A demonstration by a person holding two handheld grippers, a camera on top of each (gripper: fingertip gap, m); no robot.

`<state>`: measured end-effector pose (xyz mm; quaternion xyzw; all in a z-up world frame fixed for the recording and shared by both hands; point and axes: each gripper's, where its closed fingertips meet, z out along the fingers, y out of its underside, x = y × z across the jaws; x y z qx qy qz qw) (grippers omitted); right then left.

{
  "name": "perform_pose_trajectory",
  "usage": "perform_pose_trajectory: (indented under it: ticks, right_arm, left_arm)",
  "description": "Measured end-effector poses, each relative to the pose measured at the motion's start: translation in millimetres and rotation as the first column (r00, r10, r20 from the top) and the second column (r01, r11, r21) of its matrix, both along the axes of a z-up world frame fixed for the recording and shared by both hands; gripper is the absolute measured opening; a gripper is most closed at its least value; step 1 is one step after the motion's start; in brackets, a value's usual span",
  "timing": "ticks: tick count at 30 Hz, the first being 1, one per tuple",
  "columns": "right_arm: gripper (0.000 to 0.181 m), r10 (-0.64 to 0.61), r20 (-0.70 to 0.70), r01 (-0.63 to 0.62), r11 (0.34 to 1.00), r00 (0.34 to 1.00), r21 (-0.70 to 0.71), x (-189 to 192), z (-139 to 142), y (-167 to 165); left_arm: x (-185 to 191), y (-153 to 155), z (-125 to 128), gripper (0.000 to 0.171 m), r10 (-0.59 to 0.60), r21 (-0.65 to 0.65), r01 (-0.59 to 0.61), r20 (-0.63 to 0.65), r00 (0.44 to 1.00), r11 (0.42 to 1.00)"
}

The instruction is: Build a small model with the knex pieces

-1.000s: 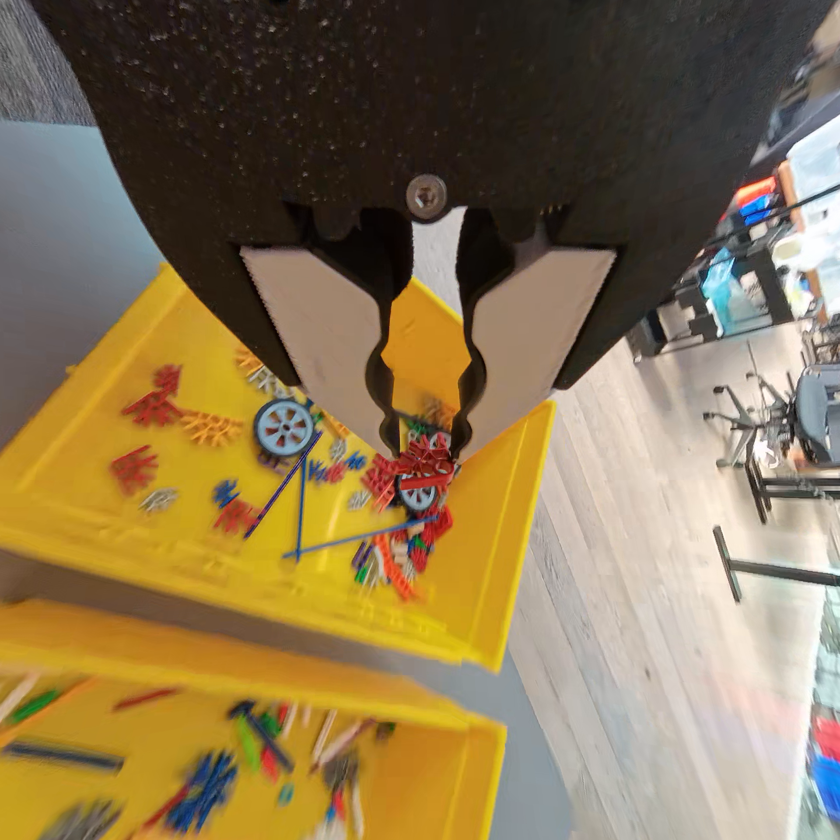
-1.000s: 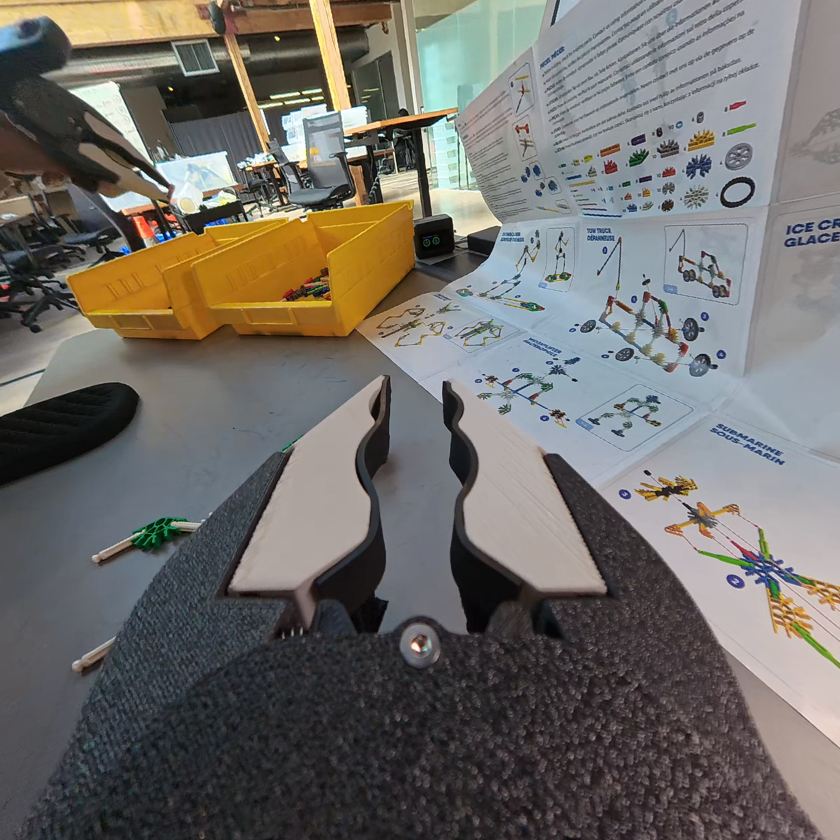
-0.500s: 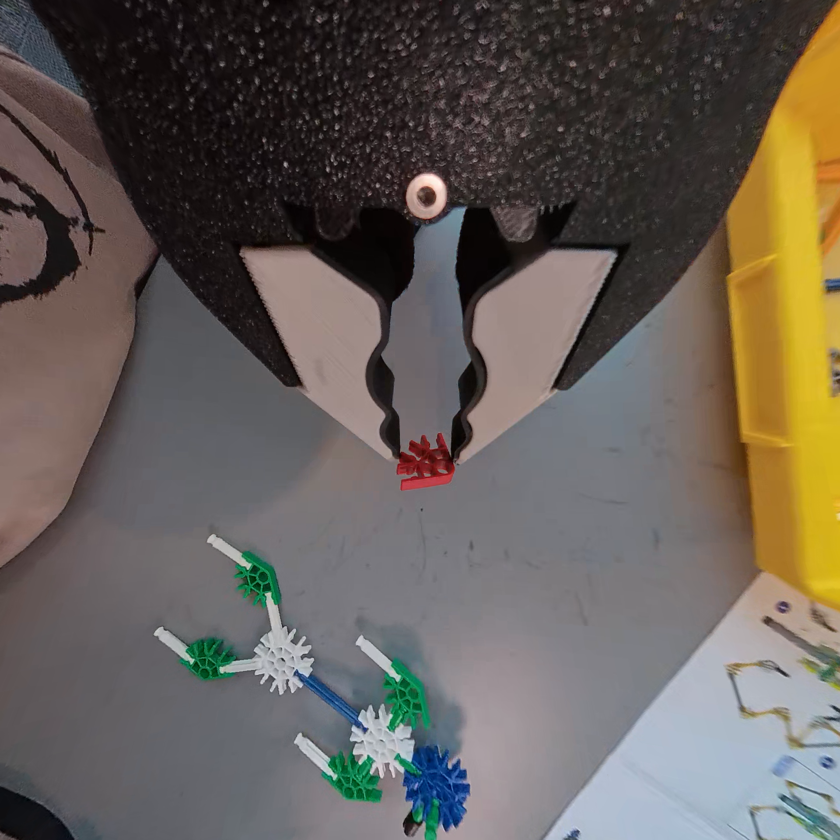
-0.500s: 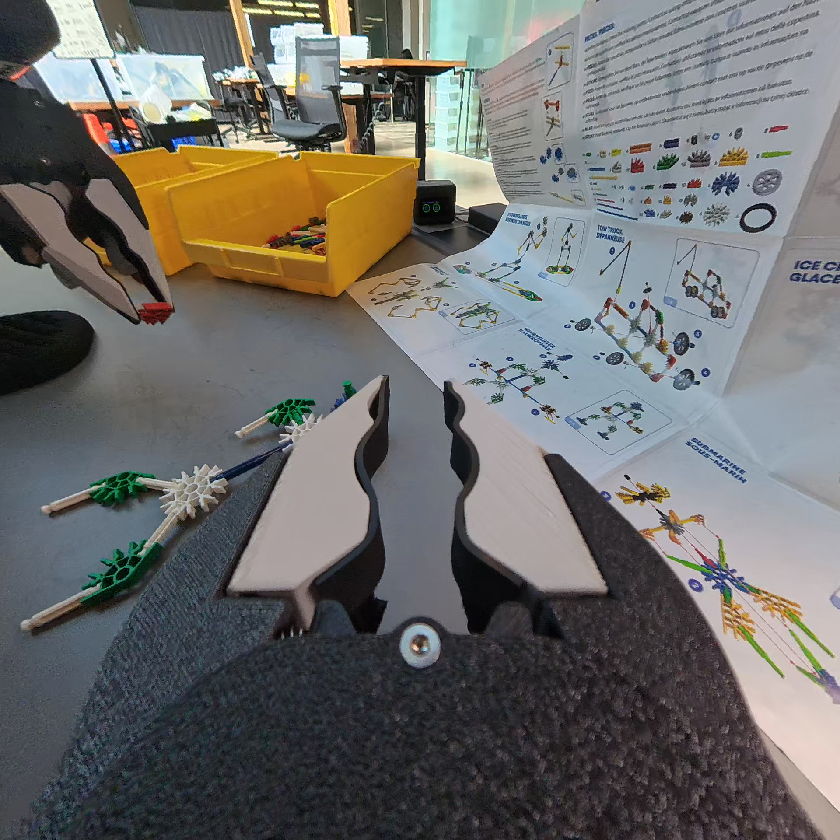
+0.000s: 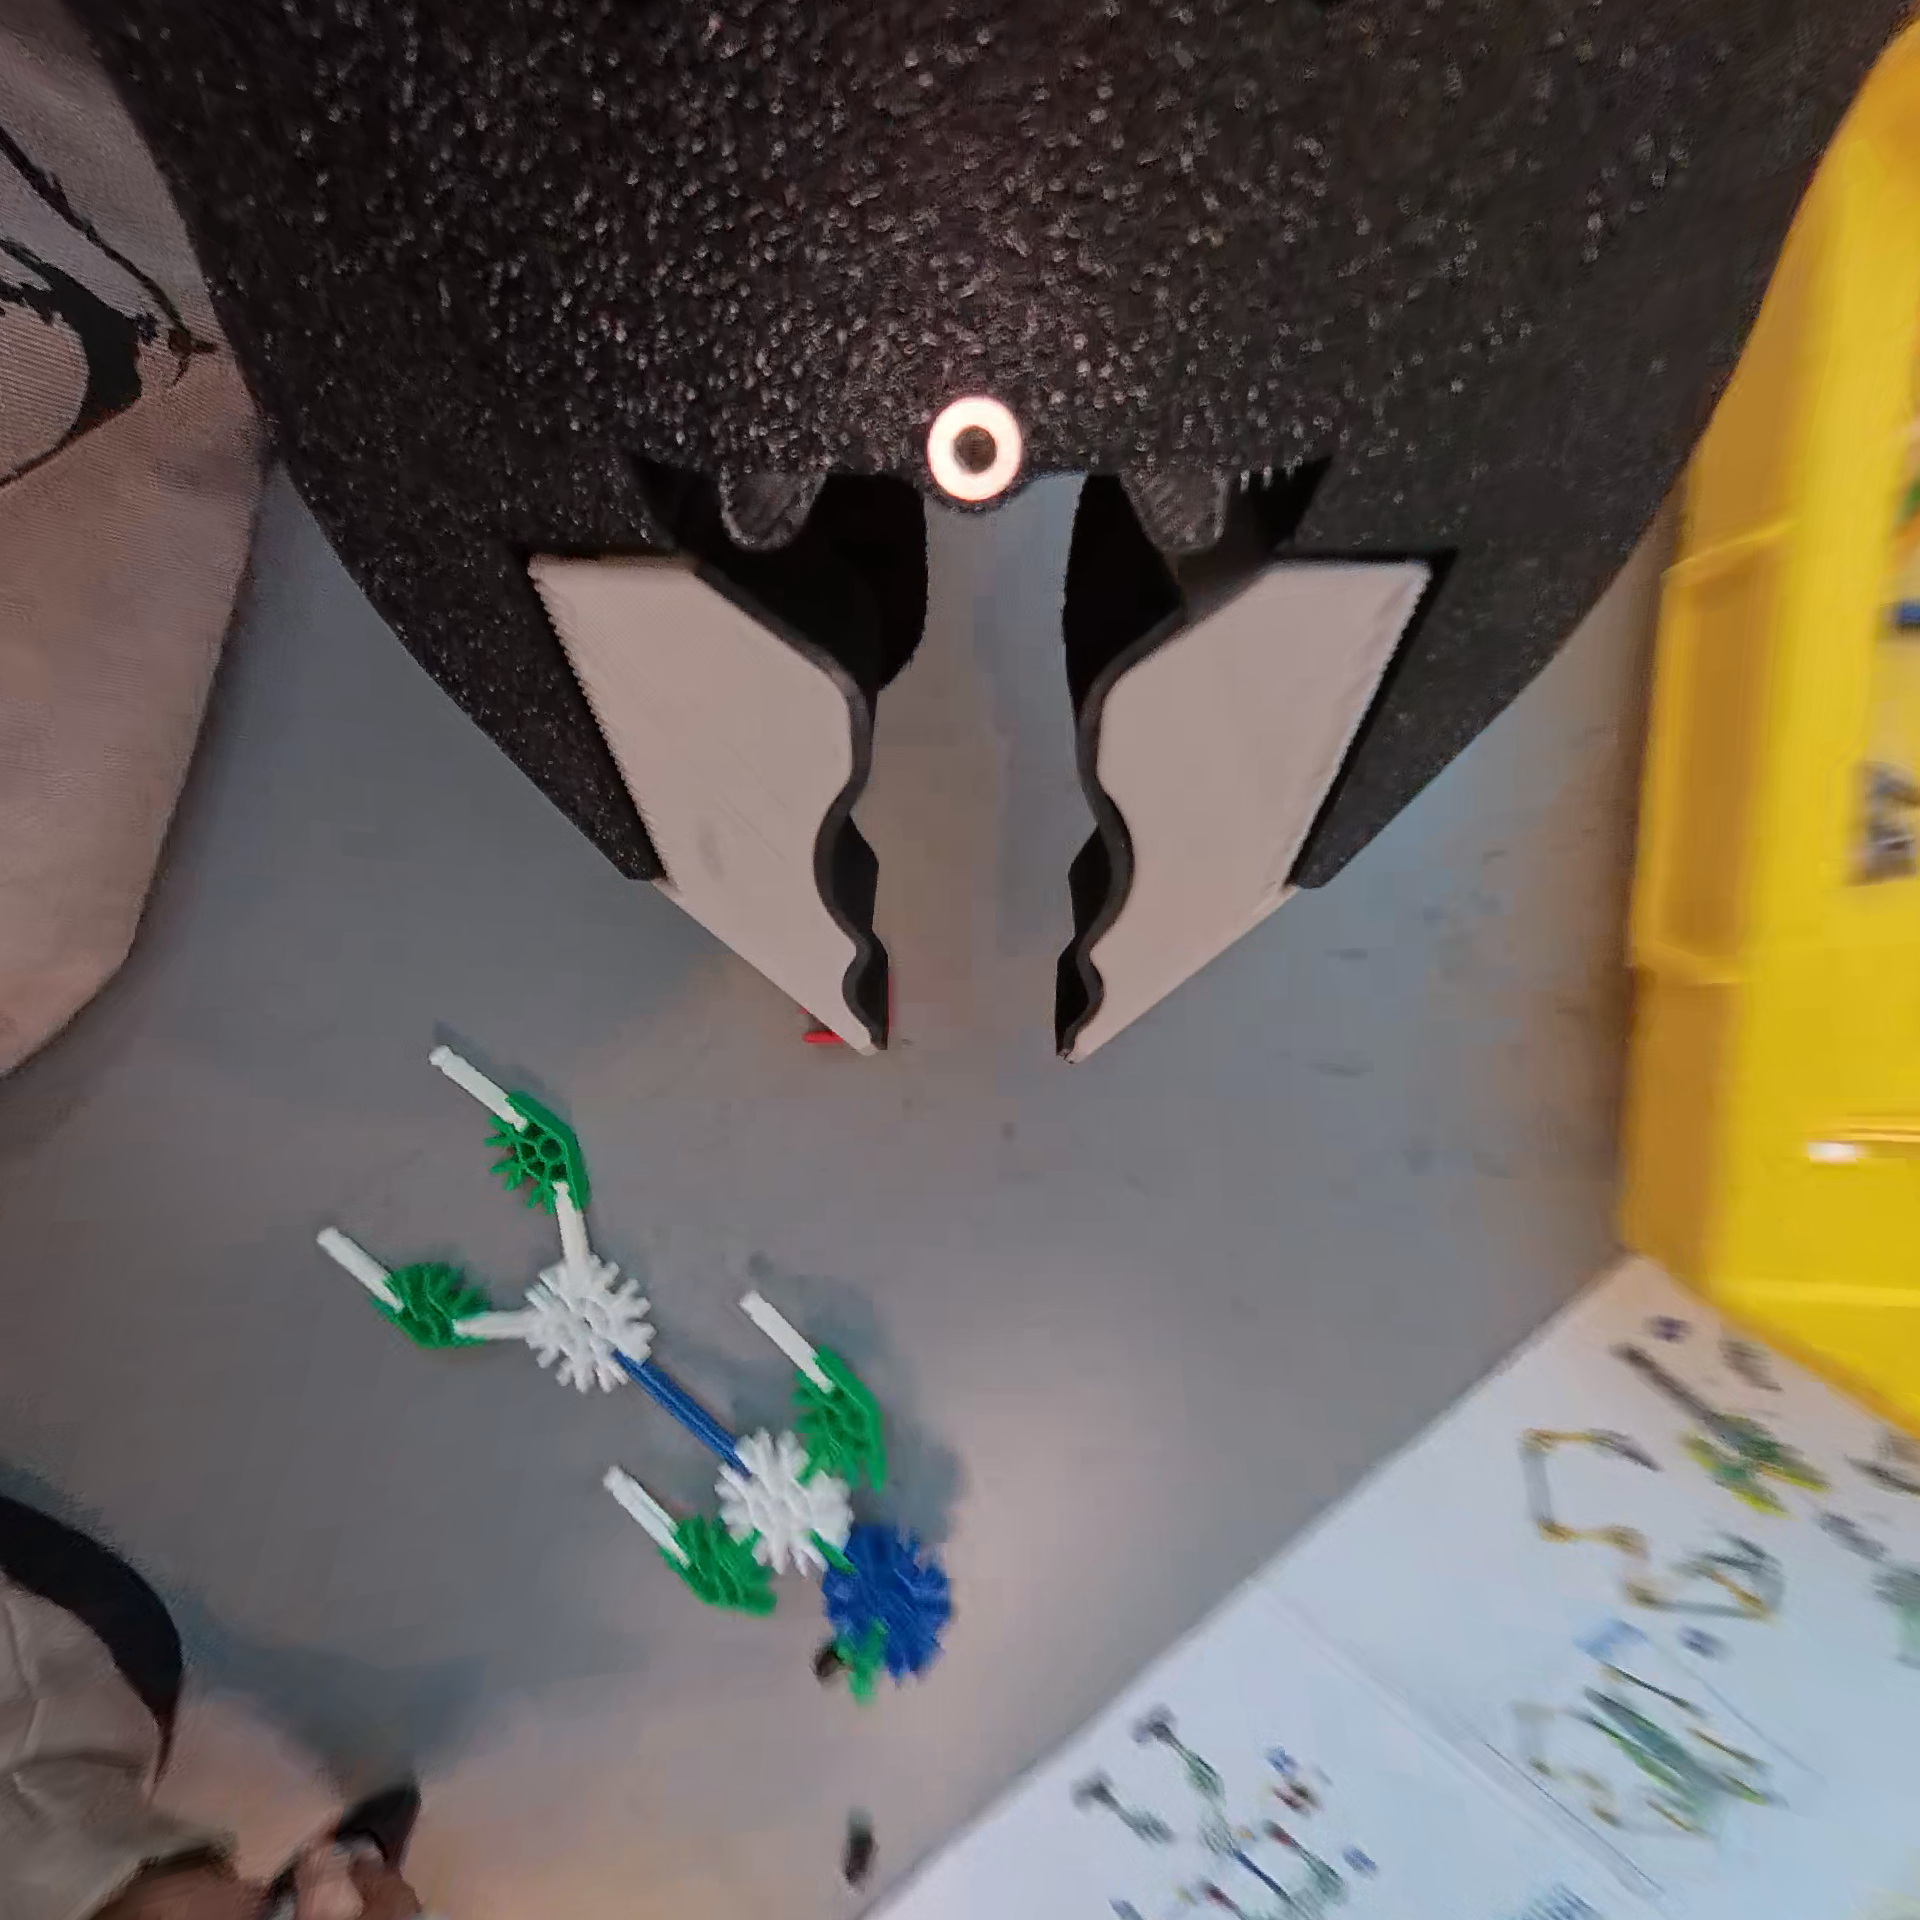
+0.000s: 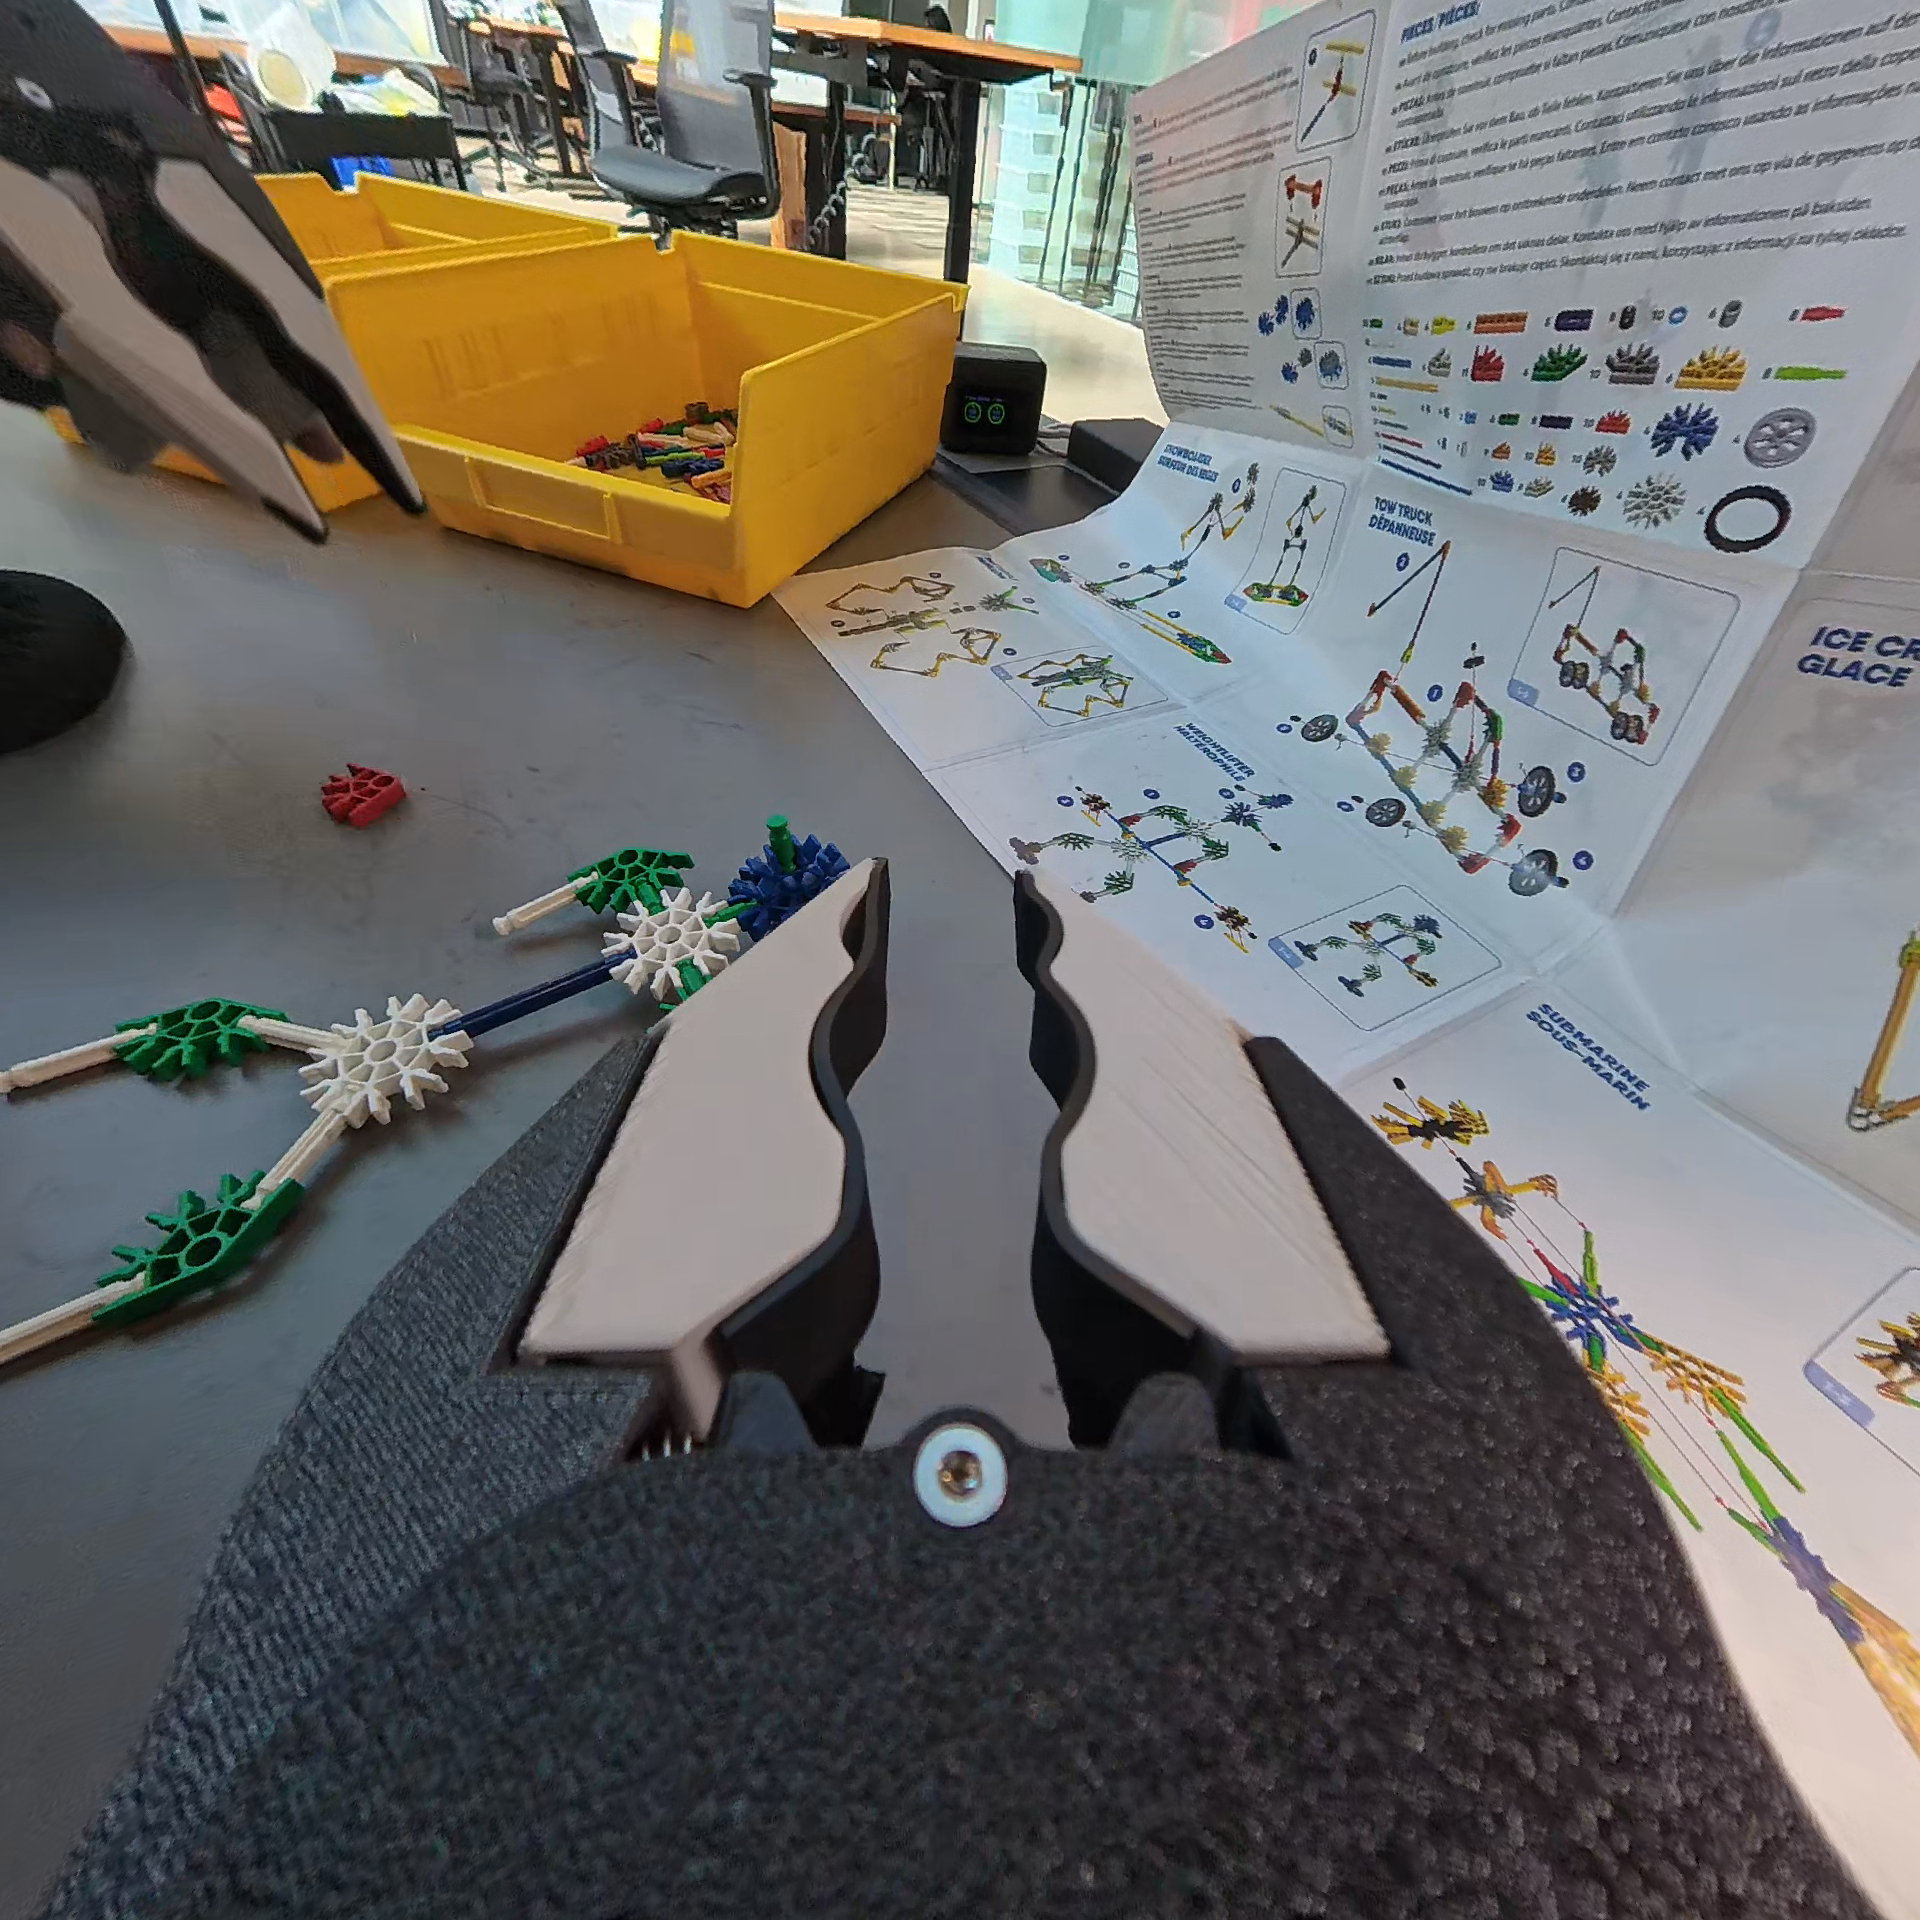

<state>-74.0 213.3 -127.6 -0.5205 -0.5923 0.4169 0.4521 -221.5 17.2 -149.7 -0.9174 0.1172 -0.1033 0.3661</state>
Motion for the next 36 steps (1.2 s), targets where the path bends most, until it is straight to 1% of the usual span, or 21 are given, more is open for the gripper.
perform_pose_trajectory:
  ticks: [2,3,4,5,6,7,8,10,12,13,15,17,19,22,25,27,28,30,31,33,36]
  right_arm:
    - [0.022,-0.003,-0.004,0.003,1.000,1.000,-0.005,0.3,0.7,1.2]
    - [0.022,-0.004,-0.005,0.004,1.000,1.000,-0.006,0.5,0.9,1.8]
    - [0.022,-0.006,-0.004,0.006,1.000,1.000,-0.004,0.8,0.8,2.5]
    - [0.022,-0.008,-0.002,0.008,1.000,1.000,0.000,1.0,0.7,3.3]
    - [0.022,-0.011,-0.001,0.011,1.000,1.000,0.005,1.5,1.0,4.0]
    - [0.022,-0.013,-0.001,0.013,1.000,1.000,0.009,1.8,1.6,4.7]
    - [0.022,-0.015,-0.003,0.015,1.000,1.000,0.012,2.3,2.8,5.1]
    - [0.022,-0.019,-0.013,0.019,1.000,1.000,0.014,3.1,6.2,5.7]
    - [0.022,-0.025,-0.021,0.025,1.000,0.999,0.009,3.5,8.2,6.8]
    - [0.022,-0.030,-0.023,0.030,1.000,0.999,0.007,3.6,8.4,7.6]
    - [0.022,-0.039,-0.023,0.039,0.999,0.999,0.002,4.3,7.9,9.8]
    - [0.022,-0.048,-0.021,0.048,0.999,0.999,-0.001,5.5,6.7,12.3]
    - [0.022,-0.054,-0.019,0.054,0.999,0.998,-0.001,6.8,5.6,14.7]
    - [0.022,-0.055,-0.015,0.055,0.998,0.998,-0.005,7.9,4.3,17.1]
    - [0.022,-0.053,-0.009,0.053,0.999,0.999,-0.001,8.4,3.0,17.5]
    - [0.022,-0.052,-0.006,0.052,0.999,0.999,0.008,8.4,2.8,17.0]
    - [0.022,-0.052,-0.004,0.052,0.999,0.999,0.013,8.3,2.8,16.8]
    - [0.022,-0.051,0.001,0.051,0.998,0.999,0.022,8.2,2.1,16.3]
    - [0.022,-0.051,0.003,0.051,0.998,0.999,0.026,8.1,1.8,16.0]
    - [0.022,-0.051,0.005,0.050,0.998,0.999,0.029,7.9,1.6,15.6]
    - [0.022,-0.051,0.000,0.050,0.998,0.999,0.034,8.4,3.4,15.4]
  left_arm:
    - [-54.2,-4.4,48.6,0.031,0.154,0.140,-0.139,-0.101,0.983,0.980]
    - [-87.0,-12.1,74.2,0.031,0.248,0.205,-0.216,-0.148,0.957,0.955]
    - [-121.6,-23.7,96.7,0.031,0.343,0.253,-0.293,-0.186,0.921,0.922]
    - [-157.3,-38.7,113.5,0.031,0.431,0.276,-0.368,-0.220,0.875,0.888]
    - [-193.7,-56.1,122.4,0.030,0.508,0.272,-0.443,-0.256,0.823,0.854]
    - [-228.9,-75.8,122.0,0.030,0.565,0.233,-0.516,-0.293,0.771,0.824]
    - [-261.5,-96.4,113.5,0.030,0.607,0.167,-0.588,-0.324,0.726,0.792]
    - [-316.7,-132.4,86.1,0.030,0.687,0.046,-0.718,-0.337,0.644,0.695]
    - [-346.9,-154.6,49.8,0.030,0.738,-0.078,-0.785,-0.297,0.607,0.614]
    - [-357.4,-161.1,33.2,0.030,0.757,-0.115,-0.805,-0.285,0.588,0.582]
    - [-372.8,-172.7,3.9,0.028,0.782,-0.169,-0.838,-0.302,0.545,0.519]
    - [-380.1,-180.1,-17.8,0.028,0.791,-0.207,-0.855,-0.324,0.519,0.476]
    - [-383.1,-185.9,-32.5,0.028,0.791,-0.239,-0.863,-0.348,0.504,0.445]
    - [-383.0,-190.2,-46.9,0.028,0.786,-0.274,-0.861,-0.357,0.505,0.429]
    - [-383.1,-193.3,-56.0,0.028,0.797,-0.297,-0.861,-0.340,0.500,0.413]
    - [-383.4,-192.0,-60.0,0.023,0.808,-0.300,-0.859,-0.313,0.499,0.415]
    - [-384.1,-190.4,-60.1,0.018,0.815,-0.295,-0.860,-0.298,0.497,0.417]
    - [-385.1,-190.3,-60.0,0.018,0.815,-0.293,-0.860,-0.297,0.497,0.418]
    - [-385.1,-190.7,-59.4,0.017,0.809,-0.291,-0.859,-0.307,0.501,0.421]
    - [-385.3,-191.6,-56.0,0.008,0.798,-0.276,-0.859,-0.326,0.507,0.432]
    - [-384.0,-192.3,-42.8,0.003,0.788,-0.230,-0.857,-0.339,0.514,0.461]
